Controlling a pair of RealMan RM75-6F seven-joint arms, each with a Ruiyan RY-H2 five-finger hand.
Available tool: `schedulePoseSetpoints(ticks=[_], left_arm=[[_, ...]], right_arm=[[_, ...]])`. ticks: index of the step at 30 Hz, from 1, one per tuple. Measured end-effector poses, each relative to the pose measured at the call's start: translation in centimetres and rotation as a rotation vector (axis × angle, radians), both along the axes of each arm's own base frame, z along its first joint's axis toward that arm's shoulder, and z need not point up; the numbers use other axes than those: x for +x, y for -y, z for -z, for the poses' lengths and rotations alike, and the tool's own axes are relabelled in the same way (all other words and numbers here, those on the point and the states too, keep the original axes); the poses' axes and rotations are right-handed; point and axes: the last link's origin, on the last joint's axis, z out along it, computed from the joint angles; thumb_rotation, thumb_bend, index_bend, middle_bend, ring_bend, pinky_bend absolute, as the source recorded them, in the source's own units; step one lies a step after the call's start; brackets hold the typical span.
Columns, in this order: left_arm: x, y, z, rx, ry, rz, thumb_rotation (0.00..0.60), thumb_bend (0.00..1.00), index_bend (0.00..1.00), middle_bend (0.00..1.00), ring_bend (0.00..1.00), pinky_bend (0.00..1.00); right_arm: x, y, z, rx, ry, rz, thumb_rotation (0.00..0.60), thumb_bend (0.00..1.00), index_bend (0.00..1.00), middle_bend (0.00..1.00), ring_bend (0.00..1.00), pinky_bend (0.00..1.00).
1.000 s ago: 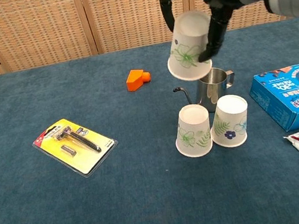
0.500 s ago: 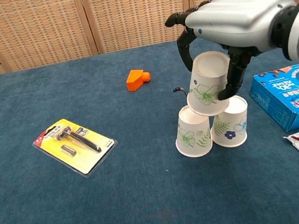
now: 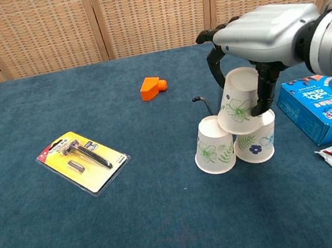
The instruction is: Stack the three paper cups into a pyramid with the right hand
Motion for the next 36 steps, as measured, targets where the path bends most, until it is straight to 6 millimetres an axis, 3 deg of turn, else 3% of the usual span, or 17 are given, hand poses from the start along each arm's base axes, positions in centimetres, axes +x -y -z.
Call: schedulePoseSetpoints(ticks=[18,28,36], left_arm=[[0.0,0.0,-0.2,0.009,0.0,0.004,0.6,0.28,0.02,0.0,0.0,0.0],[0.1,0.1,-0.1,0.009,-0.003,0.006,0.6,0.28,0.02,0.0,0.0,0.0],[0.1,0.2,-0.4,0.02,0.002,0.009,0.6,0.28,0.02,0.0,0.0,0.0]], right_arm=[[0.5,0.0,0.3,0.014,0.005,0.01,0.6,0.07,0.48,0.0,0.0,0.0],[0.1,0.1,0.4,0.008,0.015,0.018,0.6,0.07,0.24,0.0,0.0,0.0],[0.2,-0.2,-1.0,-0.027,0.011,0.001,0.6,0.07,0.17,0.0,0.0,0.0]])
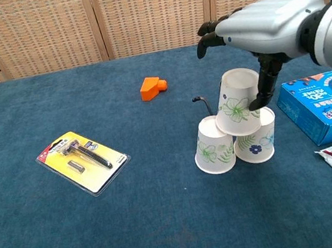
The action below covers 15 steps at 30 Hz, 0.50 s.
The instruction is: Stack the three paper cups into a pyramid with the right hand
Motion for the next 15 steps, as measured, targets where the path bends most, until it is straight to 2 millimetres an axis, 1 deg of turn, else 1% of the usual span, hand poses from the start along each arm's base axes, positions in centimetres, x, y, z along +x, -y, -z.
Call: schedulePoseSetpoints(ticks=[4,7,11,15], left_arm=[[0.0,0.0,-0.1,0.004,0.004,0.0,0.6,0.28,0.02,0.0,0.0,0.0],[0.0,0.1,-0.2,0.007,0.005,0.001,0.6,0.28,0.02,0.0,0.0,0.0],[0.1,0.2,-0.4,0.012,0.008,0.004,0.6,0.29,0.02,0.0,0.0,0.0],[0.1,0.3,-0.5,0.018,0.011,0.006,0.6,0.28,0.02,0.0,0.0,0.0]], right_arm=[[-0.2,-0.2,-1.7,-0.035,-0.003,0.005,0.6,0.07,0.13,0.0,0.0,0.0],[-0.7,-0.4,-3.3,-0.07,0.002,0.012,0.6,0.07,0.12,0.0,0.0,0.0],[-1.6,-0.9,-5.2,-0.105,0.043,0.014,0.6,0.07,0.12,0.0,0.0,0.0],[-2.8,-1.8,-6.4,-0.136,0.085,-0.006,0.6,0.07,0.12,0.0,0.0,0.0]])
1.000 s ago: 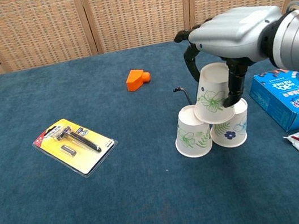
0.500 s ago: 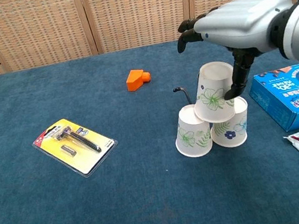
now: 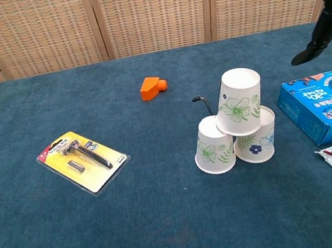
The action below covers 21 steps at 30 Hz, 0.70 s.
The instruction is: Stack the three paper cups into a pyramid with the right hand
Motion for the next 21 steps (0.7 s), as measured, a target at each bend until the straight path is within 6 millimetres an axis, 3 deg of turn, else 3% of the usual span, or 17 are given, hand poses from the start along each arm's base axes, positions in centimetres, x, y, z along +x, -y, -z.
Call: schedulePoseSetpoints(ticks=[7,13,17,21], left_arm=[[0.1,0.2,-0.2,0.005,0.004,0.004,0.6,0.29,0.02,0.0,0.0,0.0],[0.2,0.4,-0.3,0.016,0.006,0.005,0.6,0.29,0.01,0.0,0.0,0.0],[0.2,0.6,-0.4,0.022,-0.006,0.006,0.6,0.29,0.0,0.0,0.0,0.0],[0.1,0.6,-0.6,0.033,-0.017,-0.001,0.6,0.29,0.0,0.0,0.0,0.0]], right_arm=[[-3.7,-2.7,-1.3,-0.025,0.129,-0.015,0.6,0.07,0.12,0.0,0.0,0.0],[-8.6,-4.9,-1.6,-0.053,0.215,-0.01,0.6,0.07,0.12,0.0,0.0,0.0],[-12.1,-6.7,-1.5,-0.074,0.209,0.007,0.6,0.07,0.06,0.0,0.0,0.0],[-13.8,-8.0,-1.3,-0.077,0.22,0.031,0.6,0.07,0.01,0.0,0.0,0.0]])
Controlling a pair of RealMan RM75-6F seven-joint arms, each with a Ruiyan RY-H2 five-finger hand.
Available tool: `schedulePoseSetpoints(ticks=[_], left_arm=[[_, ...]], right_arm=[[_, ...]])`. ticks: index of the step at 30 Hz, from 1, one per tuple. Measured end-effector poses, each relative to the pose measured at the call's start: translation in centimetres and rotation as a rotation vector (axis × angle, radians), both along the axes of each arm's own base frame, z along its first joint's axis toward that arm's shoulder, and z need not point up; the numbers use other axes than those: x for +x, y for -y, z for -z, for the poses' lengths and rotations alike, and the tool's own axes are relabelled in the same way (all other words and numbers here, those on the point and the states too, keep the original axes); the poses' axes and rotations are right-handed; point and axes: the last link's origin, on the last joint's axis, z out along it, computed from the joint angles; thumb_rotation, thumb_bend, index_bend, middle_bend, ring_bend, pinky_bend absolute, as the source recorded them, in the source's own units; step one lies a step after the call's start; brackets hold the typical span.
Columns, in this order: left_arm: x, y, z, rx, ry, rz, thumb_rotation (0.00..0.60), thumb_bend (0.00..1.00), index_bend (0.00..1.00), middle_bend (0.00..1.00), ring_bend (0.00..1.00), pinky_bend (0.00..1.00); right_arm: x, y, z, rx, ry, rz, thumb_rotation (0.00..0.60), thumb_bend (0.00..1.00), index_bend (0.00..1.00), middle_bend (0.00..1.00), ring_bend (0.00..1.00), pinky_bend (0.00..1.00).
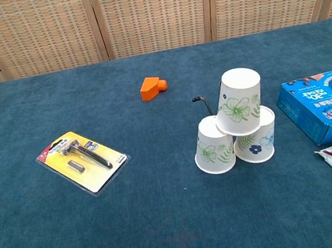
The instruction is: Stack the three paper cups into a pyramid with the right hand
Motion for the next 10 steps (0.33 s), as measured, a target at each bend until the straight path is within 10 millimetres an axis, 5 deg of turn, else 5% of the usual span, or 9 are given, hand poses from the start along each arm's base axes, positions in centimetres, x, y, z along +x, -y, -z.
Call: schedulePoseSetpoints(ticks=[10], left_arm=[[-0.1,-0.1,-0.5,0.029,-0.016,-0.018,0.6,0.29,0.0,0.0,0.0,0.0]], right_arm=[[-1.3,-0.7,0.4,-0.003,-0.008,0.005,0.6,0.07,0.01,0.0,0.0,0.0]])
